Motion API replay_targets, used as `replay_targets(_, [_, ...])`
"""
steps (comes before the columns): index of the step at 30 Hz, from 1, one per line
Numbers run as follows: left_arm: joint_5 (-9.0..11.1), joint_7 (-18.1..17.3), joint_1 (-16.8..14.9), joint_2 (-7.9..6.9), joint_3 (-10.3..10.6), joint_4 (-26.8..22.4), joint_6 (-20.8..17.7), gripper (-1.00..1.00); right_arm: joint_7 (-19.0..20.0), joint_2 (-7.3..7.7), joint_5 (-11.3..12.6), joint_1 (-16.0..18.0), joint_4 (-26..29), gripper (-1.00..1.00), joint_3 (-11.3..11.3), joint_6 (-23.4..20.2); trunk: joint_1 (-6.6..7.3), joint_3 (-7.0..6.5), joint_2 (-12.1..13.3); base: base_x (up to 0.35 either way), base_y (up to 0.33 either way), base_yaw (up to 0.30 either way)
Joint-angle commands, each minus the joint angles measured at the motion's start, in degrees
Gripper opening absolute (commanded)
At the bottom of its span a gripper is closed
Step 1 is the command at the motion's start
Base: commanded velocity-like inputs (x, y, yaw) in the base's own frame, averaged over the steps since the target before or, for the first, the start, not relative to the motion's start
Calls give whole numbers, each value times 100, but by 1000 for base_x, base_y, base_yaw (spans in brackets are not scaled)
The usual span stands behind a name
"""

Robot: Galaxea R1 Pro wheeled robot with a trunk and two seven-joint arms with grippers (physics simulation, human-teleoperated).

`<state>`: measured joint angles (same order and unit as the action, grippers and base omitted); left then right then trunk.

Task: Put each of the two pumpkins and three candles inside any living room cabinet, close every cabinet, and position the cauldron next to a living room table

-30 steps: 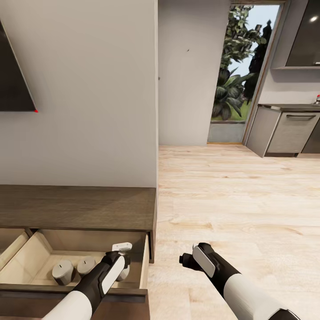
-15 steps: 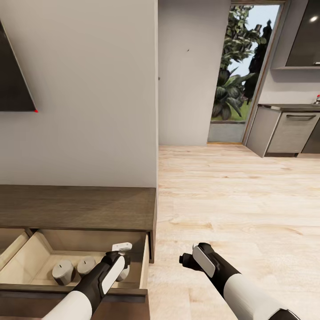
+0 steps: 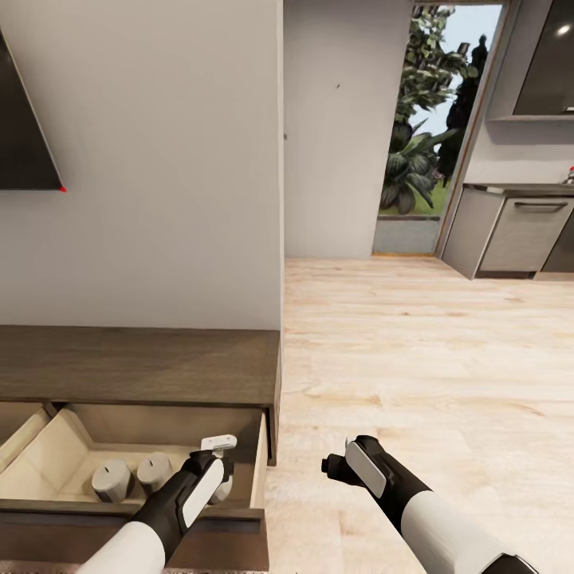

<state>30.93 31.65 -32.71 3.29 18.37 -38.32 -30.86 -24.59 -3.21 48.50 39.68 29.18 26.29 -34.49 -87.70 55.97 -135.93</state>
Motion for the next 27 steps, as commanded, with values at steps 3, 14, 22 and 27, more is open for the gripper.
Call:
replay_targets(3, [47, 52, -2, -4, 27, -9, -3, -100, -55, 4, 61, 5, 9, 100, 34, -6, -65, 60, -124, 0, 0, 0])
replay_targets(14, [53, 52, -3, -3, 27, -9, 1, -100, -55, 4, 59, 5, 9, 100, 34, -6, -109, 96, -205, 48, 0, 0])
replay_targets(22, [52, 52, -1, -4, 27, -9, 1, -100, -55, 4, 55, 5, 9, 100, 39, -6, -109, 96, -205, 65, 0, 0])
replay_targets(27, [47, 52, -6, -4, 27, -9, 0, -100, -55, 4, 55, 5, 9, 100, 40, -6, -109, 96, -205, 95, 0, 0])
